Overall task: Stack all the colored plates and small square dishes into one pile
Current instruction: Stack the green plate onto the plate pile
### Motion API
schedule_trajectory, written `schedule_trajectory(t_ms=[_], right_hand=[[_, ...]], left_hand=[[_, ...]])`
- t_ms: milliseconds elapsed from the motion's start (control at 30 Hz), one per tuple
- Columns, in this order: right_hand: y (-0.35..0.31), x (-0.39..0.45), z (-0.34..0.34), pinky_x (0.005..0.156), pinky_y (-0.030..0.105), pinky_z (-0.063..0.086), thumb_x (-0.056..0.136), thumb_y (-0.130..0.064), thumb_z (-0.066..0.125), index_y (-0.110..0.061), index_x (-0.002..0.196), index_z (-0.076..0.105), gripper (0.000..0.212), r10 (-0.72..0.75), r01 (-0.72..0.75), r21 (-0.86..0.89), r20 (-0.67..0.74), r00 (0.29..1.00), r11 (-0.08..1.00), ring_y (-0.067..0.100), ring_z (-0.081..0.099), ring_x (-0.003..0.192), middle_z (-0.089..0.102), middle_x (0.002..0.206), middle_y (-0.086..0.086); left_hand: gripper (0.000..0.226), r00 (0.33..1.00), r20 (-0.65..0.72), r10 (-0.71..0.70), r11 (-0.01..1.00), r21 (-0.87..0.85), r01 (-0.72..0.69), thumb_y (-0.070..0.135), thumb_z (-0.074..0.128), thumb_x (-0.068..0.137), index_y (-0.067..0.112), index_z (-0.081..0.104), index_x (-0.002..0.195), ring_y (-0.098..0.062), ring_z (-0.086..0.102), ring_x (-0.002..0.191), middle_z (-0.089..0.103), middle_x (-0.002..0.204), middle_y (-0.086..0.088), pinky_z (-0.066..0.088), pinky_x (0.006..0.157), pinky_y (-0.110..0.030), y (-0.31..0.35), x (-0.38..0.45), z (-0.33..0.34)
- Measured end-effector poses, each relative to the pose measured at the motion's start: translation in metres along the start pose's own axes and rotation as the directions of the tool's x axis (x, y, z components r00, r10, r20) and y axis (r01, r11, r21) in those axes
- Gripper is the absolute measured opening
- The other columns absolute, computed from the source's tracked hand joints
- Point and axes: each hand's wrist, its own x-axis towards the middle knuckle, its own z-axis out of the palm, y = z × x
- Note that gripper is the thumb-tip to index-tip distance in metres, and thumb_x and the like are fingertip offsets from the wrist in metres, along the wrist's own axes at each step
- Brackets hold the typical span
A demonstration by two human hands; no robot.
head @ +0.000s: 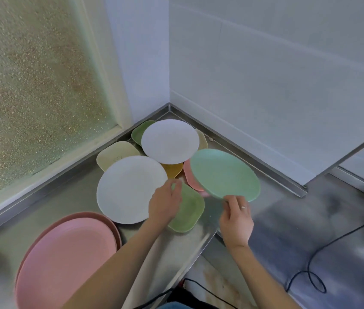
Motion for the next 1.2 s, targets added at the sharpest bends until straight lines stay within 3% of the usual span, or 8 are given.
schedule_trajectory(t_ms=[100,300,433,500,633,767,900,1200], right_hand=[[-0.03,-0.004,0.006,0.045,0.023,0.037,0.078,-0.013,0.051,-0.025,0.087,0.049,0.015,-0.238,0.231,0.086,0.077,0.968,0.969,0.024,0.058,0.074,0.059,0.083,0.001],[-0.092,-0.026,0.038,0.05,0.025,0.043,0.082,-0.016,0.055,-0.02,0.087,0.059,0.008,-0.673,0.614,0.304,0.149,0.724,0.728,0.017,0.054,0.067,0.062,0.082,0.001],[-0.141,-0.035,0.052,0.053,0.009,0.037,0.085,-0.031,0.048,-0.014,0.09,0.066,0.026,-0.533,0.362,0.508,0.241,0.811,0.781,-0.001,0.044,0.057,0.058,0.09,-0.004],[-0.162,-0.038,0.066,0.06,0.023,0.044,0.089,-0.037,0.045,-0.018,0.11,0.056,0.03,-0.358,0.176,0.427,0.395,0.846,0.887,0.006,0.05,0.07,0.056,0.095,-0.002],[-0.197,-0.059,0.091,0.086,0.043,0.048,0.094,-0.032,0.044,-0.02,0.125,0.038,0.034,-0.236,-0.006,0.292,0.787,0.571,0.957,0.03,0.061,0.097,0.062,0.102,0.004],[-0.204,-0.091,0.101,0.081,0.042,0.048,0.096,-0.016,0.039,-0.014,0.137,0.031,0.042,-0.297,0.166,0.246,0.793,0.531,0.955,0.035,0.06,0.1,0.064,0.107,0.012],[-0.191,-0.108,0.106,0.083,0.041,0.047,0.098,-0.021,0.037,-0.017,0.146,0.02,0.051,-0.322,0.372,0.124,0.779,0.538,0.92,0.034,0.059,0.107,0.063,0.117,0.013],[-0.185,-0.117,0.113,0.074,0.038,0.049,0.098,-0.027,0.037,-0.017,0.146,0.012,0.056,-0.297,0.522,-0.034,0.79,0.536,0.852,0.031,0.064,0.099,0.067,0.108,0.011]], left_hand=[[0.032,0.983,-0.082,-0.166,0.923,-0.363,0.126,0.05,0.04,0.093,0.024,0.055,0.105,-0.025,0.066,0.063,0.07,0.08,-0.006,0.054,0.059,-0.034,0.004,-0.001,-0.029],[0.027,0.813,-0.394,-0.428,0.885,-0.366,0.288,0.006,0.037,0.088,0.0,0.055,0.107,-0.033,0.057,0.083,0.061,0.096,-0.017,0.052,0.066,-0.036,-0.055,-0.02,-0.101],[0.03,0.704,-0.472,-0.53,0.822,-0.49,0.291,0.0,0.033,0.086,0.002,0.055,0.107,-0.025,0.054,0.07,0.058,0.089,-0.015,0.05,0.063,-0.036,-0.109,-0.066,-0.139],[0.03,0.654,-0.507,-0.561,0.813,-0.485,0.321,0.003,0.035,0.085,0.007,0.056,0.106,-0.025,0.053,0.07,0.059,0.088,-0.012,0.045,0.057,-0.03,-0.135,-0.094,-0.152],[0.036,0.611,-0.539,-0.58,0.804,-0.496,0.327,0.017,0.037,0.081,0.008,0.053,0.112,-0.035,0.06,0.091,0.06,0.095,-0.01,0.051,0.077,-0.041,-0.172,-0.136,-0.166],[0.031,0.595,-0.564,-0.573,0.819,-0.371,0.437,0.006,0.041,0.089,0.006,0.046,0.12,-0.034,0.059,0.083,0.06,0.093,-0.014,0.049,0.072,-0.039,-0.203,-0.168,-0.166],[0.046,0.689,-0.487,-0.537,0.831,-0.165,0.531,0.011,0.041,0.092,0.014,0.03,0.137,-0.039,0.064,0.092,0.066,0.105,-0.021,0.053,0.078,-0.043,-0.225,-0.189,-0.153],[0.06,0.72,-0.393,-0.572,0.775,0.029,0.632,0.019,0.04,0.095,0.014,0.012,0.148,-0.036,0.061,0.107,0.062,0.12,-0.019,0.048,0.085,-0.04,-0.239,-0.188,-0.151]])
